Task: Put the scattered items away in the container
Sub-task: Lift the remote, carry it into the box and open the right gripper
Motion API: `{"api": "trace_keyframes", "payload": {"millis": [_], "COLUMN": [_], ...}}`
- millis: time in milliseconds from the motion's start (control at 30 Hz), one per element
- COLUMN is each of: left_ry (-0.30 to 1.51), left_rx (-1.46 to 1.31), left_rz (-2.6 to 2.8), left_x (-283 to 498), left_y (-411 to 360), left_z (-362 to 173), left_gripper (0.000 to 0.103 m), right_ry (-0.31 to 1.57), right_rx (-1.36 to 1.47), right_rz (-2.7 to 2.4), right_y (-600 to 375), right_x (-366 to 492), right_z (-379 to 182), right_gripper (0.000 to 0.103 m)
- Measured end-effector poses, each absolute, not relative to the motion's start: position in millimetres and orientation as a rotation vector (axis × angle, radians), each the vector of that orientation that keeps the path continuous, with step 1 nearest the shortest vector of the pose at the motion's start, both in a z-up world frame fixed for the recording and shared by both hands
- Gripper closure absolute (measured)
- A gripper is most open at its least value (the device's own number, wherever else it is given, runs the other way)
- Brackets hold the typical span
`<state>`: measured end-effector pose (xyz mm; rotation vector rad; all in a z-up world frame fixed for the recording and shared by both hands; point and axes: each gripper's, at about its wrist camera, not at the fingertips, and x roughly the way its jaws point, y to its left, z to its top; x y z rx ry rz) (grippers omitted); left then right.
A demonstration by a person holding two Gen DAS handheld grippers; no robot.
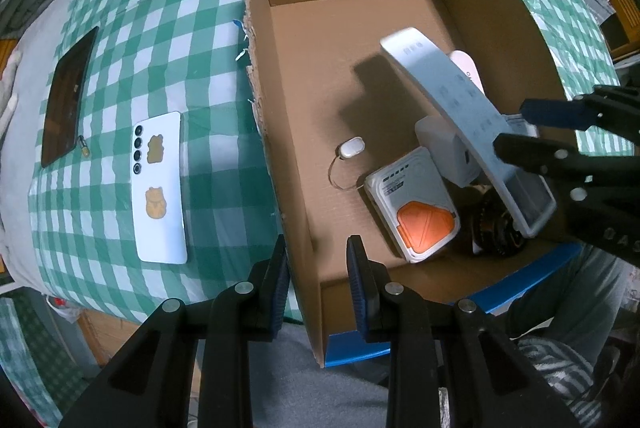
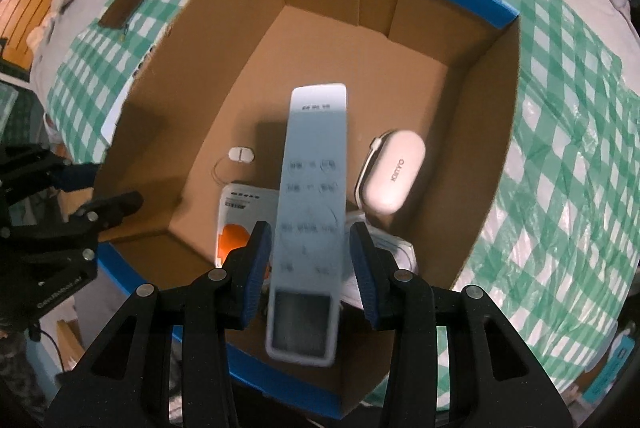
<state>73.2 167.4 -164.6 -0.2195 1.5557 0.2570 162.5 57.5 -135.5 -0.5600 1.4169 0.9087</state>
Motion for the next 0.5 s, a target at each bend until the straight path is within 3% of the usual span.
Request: {"api": "trace_keyframes", "payload": {"millis": [200, 433, 500], "left_ry": [1.551, 1.527, 1.514], "left_rx": [-0.222, -0.234, -0.240], "left_rz": [0.258, 0.264, 0.267], "left_x": [68.1, 61.4, 58.5], "left_y": [165.1, 165.1, 165.2], "left_z": [-164.9, -156.2, -152.1], "left_gripper": [0.077, 0.077, 0.077], "right_ry": [1.352, 1.279, 1.262], "right_rx": [-0.533, -0.505, -0.492], "right_rz": [0.898, 0.886, 0.875], "right_y": [49.3, 32.0, 25.7], "right_x": [161.4, 157.0, 155.9], "right_z": [-113.5, -83.7, -75.3], "right_gripper": [0.047, 0.045, 0.040]}}
